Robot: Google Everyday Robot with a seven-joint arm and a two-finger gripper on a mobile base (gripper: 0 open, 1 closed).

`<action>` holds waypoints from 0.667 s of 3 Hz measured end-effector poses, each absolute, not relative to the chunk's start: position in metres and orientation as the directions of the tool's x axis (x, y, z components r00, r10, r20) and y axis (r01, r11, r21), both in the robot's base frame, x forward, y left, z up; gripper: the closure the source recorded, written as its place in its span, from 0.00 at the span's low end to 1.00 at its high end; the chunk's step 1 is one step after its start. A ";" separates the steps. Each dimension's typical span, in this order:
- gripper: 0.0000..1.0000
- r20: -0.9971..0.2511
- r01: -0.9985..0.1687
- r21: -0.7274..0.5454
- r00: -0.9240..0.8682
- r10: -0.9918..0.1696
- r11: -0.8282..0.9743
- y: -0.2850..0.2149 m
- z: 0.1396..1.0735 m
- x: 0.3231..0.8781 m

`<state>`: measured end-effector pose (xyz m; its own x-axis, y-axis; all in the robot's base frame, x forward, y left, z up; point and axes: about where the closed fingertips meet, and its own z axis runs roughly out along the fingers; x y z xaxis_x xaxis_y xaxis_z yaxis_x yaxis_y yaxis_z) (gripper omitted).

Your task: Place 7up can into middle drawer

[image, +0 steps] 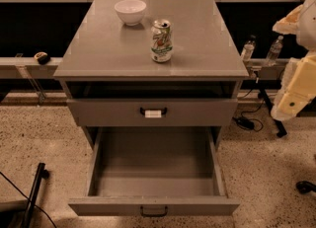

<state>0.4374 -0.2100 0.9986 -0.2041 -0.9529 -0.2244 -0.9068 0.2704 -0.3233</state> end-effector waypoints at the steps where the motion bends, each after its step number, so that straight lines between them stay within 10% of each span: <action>1: 0.00 -0.238 -0.902 -0.339 -0.193 -0.952 0.267 -0.209 1.001 0.444; 2: 0.00 -0.302 -0.892 -0.376 -0.139 -0.943 0.252 -0.202 1.003 0.490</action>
Offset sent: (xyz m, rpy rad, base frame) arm 0.1254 0.0147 0.0007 0.1576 -0.1454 0.0969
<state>0.4899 -0.2015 1.0031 -0.1388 -0.9432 -0.3018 -0.8918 0.2516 -0.3760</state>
